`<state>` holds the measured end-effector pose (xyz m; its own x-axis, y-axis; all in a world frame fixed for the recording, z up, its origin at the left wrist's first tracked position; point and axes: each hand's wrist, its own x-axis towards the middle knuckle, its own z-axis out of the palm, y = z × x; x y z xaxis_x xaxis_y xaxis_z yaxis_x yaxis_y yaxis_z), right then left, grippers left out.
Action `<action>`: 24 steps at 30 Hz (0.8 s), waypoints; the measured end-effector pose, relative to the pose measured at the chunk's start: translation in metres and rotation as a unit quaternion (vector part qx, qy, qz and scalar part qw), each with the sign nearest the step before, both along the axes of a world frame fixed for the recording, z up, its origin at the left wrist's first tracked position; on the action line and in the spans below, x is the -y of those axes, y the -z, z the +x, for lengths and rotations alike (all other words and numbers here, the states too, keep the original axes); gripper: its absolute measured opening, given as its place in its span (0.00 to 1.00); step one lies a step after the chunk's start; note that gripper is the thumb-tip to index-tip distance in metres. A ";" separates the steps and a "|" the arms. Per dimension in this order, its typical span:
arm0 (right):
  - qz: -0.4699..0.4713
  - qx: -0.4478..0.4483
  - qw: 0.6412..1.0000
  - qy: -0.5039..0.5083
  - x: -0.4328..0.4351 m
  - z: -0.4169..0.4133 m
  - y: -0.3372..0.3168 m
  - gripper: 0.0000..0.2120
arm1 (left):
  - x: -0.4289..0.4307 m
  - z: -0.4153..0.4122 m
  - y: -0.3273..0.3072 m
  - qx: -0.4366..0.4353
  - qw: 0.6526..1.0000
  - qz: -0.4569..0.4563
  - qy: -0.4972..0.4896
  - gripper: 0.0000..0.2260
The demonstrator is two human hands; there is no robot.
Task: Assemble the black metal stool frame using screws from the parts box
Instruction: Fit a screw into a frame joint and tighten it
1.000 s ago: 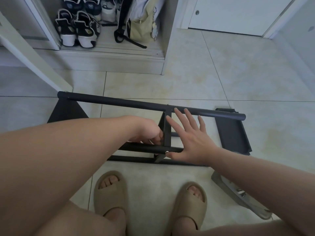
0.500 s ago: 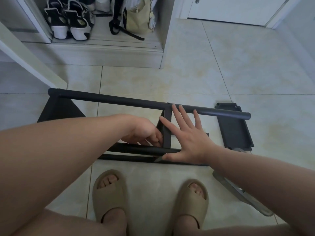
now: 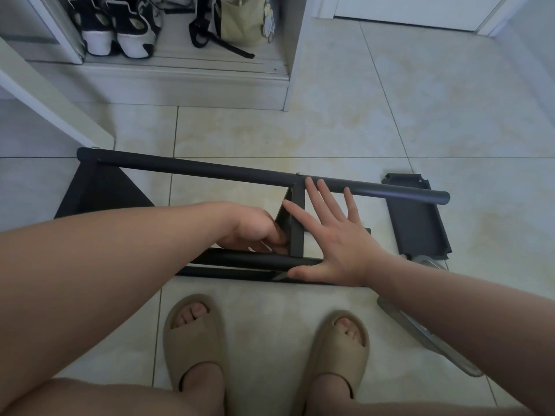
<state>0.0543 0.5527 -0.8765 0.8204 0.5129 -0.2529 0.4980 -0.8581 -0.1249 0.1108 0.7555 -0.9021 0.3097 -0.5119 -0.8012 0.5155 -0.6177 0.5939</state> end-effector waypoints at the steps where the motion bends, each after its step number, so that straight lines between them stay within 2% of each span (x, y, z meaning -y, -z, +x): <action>1: 0.001 -0.001 1.000 0.000 0.000 0.000 0.000 0.52 | 0.001 0.001 0.001 0.004 1.000 -0.010 -0.002 0.09; 7: 0.005 -0.003 1.000 0.004 0.000 0.000 0.000 0.52 | 0.004 0.001 0.007 0.025 0.999 -0.030 -0.013 0.06; 13: 0.010 -0.001 1.000 0.008 0.000 -0.001 -0.002 0.52 | 0.006 -0.003 0.008 0.018 0.998 -0.052 -0.043 0.09; 16: 0.011 0.000 1.000 0.010 0.000 -0.001 -0.002 0.52 | 0.006 -0.005 0.008 0.017 0.997 -0.054 -0.053 0.16; 24: 0.011 -0.003 1.000 0.012 0.000 0.000 -0.003 0.52 | 0.002 -0.002 0.008 0.007 0.996 -0.063 -0.055 0.09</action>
